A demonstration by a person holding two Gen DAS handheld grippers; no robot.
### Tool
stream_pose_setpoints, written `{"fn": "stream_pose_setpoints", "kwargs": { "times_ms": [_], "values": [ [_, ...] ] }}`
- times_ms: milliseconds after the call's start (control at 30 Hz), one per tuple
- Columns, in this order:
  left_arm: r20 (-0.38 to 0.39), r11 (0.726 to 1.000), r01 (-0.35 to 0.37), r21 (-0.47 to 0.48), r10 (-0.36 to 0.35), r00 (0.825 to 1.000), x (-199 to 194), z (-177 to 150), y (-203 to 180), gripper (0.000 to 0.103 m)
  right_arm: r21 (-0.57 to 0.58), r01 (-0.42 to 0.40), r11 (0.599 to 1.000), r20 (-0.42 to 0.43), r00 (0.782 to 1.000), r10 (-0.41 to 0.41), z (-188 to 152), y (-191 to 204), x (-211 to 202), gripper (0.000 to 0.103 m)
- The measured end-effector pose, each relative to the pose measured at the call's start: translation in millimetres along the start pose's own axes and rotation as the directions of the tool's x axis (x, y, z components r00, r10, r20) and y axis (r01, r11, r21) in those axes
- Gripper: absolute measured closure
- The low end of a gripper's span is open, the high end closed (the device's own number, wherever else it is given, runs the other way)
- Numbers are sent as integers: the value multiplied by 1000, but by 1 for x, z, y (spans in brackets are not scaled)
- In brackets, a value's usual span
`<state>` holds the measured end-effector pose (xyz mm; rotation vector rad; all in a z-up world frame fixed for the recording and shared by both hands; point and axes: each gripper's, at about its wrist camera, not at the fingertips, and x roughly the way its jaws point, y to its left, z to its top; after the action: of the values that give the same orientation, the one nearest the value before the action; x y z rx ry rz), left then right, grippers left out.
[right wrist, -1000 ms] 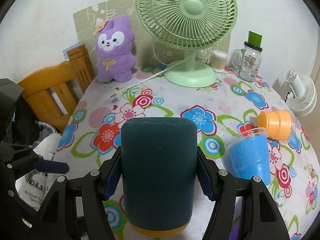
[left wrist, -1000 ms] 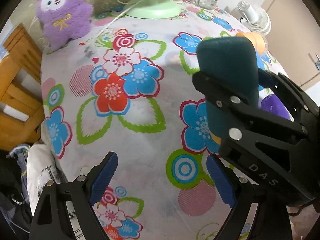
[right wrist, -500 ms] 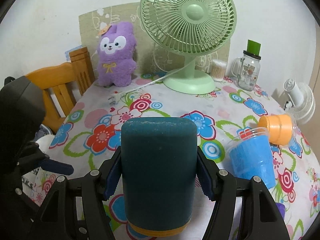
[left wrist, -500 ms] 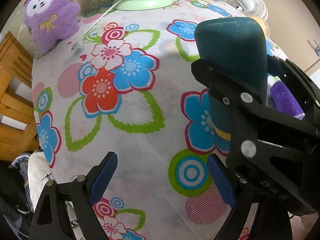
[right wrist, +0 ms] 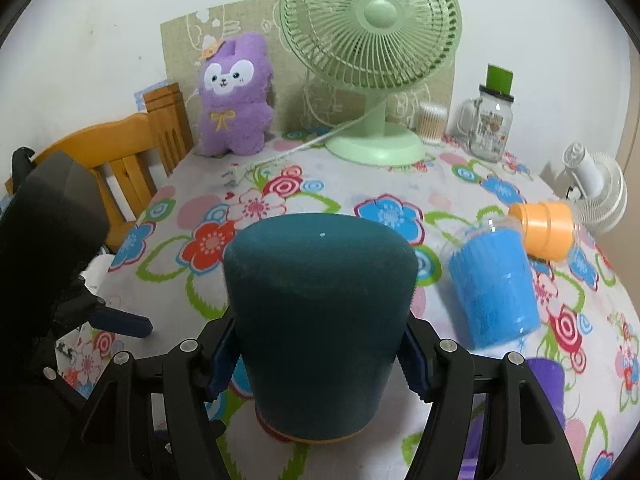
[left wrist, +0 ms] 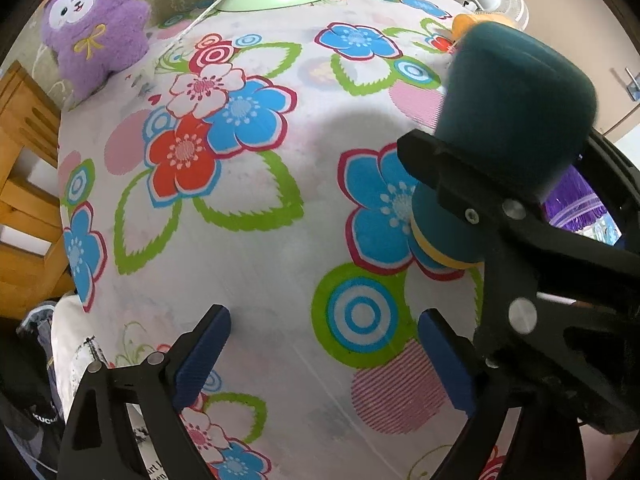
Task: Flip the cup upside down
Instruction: 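Lift the teal cup with the right tool, rotating its yellow rim downward, then lower the teal cup rim-down onto the tablecloth and open the right tool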
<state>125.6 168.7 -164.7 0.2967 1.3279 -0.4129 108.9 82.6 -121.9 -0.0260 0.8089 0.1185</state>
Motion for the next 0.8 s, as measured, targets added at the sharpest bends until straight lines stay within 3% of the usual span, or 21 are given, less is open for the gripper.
{"fn": "stream_pose_setpoints", "kwargs": {
  "times_ms": [267, 433, 800],
  "values": [
    [1, 1000, -2, -14, 2, 1000, 3, -8, -5, 6, -10, 16, 1000, -43, 999, -17, -3, 0, -4, 22],
    [10, 1000, -4, -28, 4, 1000, -8, -18, -18, 6, -1, 14, 1000, -44, 999, -14, 3, -3, -16, 10],
    [65, 994, 7, -109, 0, 998, -52, -26, -40, 5, 24, -17, 1000, -109, 994, 20, 17, -23, -63, 7]
  ]
}}
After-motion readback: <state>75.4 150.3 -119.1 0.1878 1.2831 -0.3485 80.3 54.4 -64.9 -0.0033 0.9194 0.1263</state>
